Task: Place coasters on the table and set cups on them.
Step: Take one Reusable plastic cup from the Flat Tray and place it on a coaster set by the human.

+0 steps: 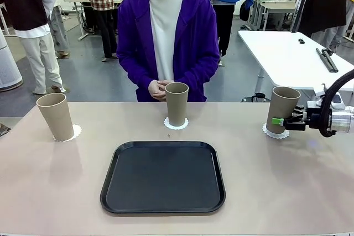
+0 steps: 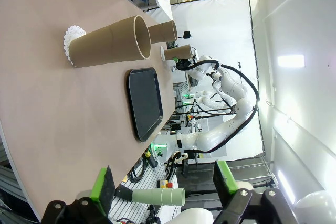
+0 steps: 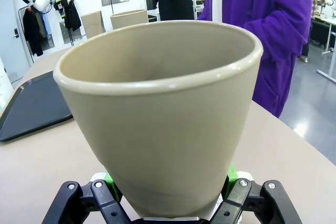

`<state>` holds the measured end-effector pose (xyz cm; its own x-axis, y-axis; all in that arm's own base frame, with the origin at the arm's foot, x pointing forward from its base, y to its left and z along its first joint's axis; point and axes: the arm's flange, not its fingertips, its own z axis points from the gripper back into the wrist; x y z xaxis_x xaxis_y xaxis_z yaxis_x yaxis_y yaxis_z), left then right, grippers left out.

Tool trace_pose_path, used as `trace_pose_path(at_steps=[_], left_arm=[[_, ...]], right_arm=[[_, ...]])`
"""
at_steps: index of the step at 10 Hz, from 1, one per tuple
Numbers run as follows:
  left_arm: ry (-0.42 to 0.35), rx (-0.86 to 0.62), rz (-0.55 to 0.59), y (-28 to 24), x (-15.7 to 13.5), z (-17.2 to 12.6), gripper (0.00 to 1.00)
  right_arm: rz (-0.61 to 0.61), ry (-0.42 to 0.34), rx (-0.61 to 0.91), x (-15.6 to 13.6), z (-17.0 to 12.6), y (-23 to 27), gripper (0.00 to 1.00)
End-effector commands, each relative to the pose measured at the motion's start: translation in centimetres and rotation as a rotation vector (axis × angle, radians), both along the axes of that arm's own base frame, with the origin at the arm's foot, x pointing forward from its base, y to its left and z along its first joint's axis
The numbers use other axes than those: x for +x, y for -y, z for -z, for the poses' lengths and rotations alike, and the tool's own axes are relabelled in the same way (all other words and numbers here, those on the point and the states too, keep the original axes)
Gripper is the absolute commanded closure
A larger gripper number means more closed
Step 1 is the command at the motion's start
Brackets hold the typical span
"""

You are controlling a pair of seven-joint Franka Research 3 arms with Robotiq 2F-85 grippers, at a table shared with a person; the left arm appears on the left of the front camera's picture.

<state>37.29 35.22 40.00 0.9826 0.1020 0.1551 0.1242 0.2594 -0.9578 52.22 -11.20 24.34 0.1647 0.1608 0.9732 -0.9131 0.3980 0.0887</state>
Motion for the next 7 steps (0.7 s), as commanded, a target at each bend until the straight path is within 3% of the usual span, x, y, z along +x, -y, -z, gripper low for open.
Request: trace_pose_path(at_steps=[1, 7], left_arm=[[-0.007, 0.006, -0.004, 0.0, -0.1, -0.2, 0.00], [-0.007, 0.006, -0.004, 0.0, -0.1, -0.2, 0.00]], right_arm=[[-0.038, 0.006, -0.005, 0.4, 0.8, 1.0, 0.18], [-0.018, -0.007, 0.019, 1.1, 1.3, 2.3, 0.18]])
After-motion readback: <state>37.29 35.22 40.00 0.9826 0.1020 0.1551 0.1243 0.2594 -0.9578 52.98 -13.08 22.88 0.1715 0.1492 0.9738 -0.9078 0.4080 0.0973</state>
